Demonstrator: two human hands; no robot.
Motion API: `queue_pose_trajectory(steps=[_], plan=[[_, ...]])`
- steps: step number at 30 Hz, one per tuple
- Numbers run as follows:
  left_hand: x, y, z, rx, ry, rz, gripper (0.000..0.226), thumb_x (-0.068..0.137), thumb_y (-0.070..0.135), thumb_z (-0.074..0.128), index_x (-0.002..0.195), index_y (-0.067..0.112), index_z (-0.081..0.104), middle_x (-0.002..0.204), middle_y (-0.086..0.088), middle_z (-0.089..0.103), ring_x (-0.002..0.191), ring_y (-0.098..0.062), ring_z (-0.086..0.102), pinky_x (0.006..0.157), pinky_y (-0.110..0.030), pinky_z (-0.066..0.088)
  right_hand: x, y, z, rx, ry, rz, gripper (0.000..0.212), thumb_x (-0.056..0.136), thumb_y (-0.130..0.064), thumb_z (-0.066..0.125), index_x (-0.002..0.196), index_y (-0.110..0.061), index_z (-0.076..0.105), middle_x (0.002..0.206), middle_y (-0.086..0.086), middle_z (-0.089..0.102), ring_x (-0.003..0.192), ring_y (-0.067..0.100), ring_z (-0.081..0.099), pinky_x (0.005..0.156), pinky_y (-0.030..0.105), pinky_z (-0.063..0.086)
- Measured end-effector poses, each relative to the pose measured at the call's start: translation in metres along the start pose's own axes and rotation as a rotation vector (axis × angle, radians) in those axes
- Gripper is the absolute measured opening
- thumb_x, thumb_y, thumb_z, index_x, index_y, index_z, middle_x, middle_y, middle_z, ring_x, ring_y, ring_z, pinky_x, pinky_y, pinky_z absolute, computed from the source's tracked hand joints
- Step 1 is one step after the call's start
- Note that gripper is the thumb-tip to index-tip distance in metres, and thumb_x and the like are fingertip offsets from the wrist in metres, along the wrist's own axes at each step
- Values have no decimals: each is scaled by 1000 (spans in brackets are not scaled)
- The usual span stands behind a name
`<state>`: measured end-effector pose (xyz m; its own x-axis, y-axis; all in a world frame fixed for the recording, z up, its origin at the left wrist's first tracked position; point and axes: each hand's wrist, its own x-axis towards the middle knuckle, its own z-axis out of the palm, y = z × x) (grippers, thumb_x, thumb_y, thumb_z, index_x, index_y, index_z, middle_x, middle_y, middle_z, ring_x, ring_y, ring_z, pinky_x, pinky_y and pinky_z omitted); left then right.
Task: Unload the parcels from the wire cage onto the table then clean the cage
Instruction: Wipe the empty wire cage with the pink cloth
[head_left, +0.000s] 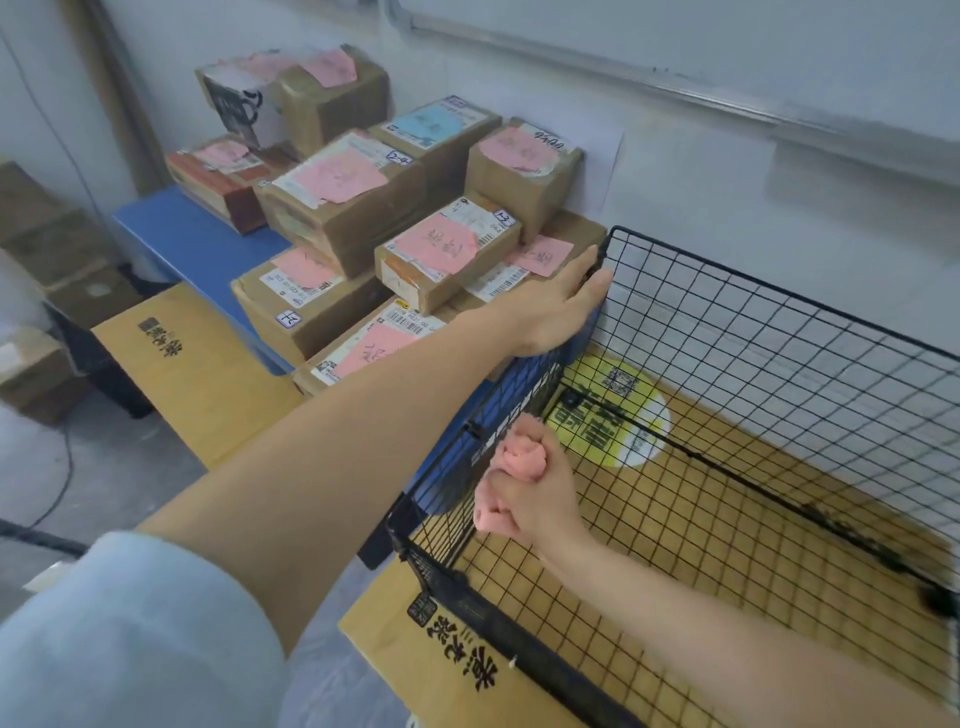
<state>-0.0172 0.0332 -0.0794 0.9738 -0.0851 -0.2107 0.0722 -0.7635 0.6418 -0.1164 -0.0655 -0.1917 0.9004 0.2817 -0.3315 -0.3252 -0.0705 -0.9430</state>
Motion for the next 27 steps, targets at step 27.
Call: queue_pose_trajectory(steps=[27], plan=[[-1, 4, 1, 12, 49, -39, 56, 99, 55, 16, 151, 37, 5, 159, 1, 13, 146, -21, 12, 115, -31, 8, -3, 110, 12, -616, -267, 175, 64, 76, -3, 73, 133, -16, 46, 133, -3, 43, 115, 15, 51, 94, 26, 52]])
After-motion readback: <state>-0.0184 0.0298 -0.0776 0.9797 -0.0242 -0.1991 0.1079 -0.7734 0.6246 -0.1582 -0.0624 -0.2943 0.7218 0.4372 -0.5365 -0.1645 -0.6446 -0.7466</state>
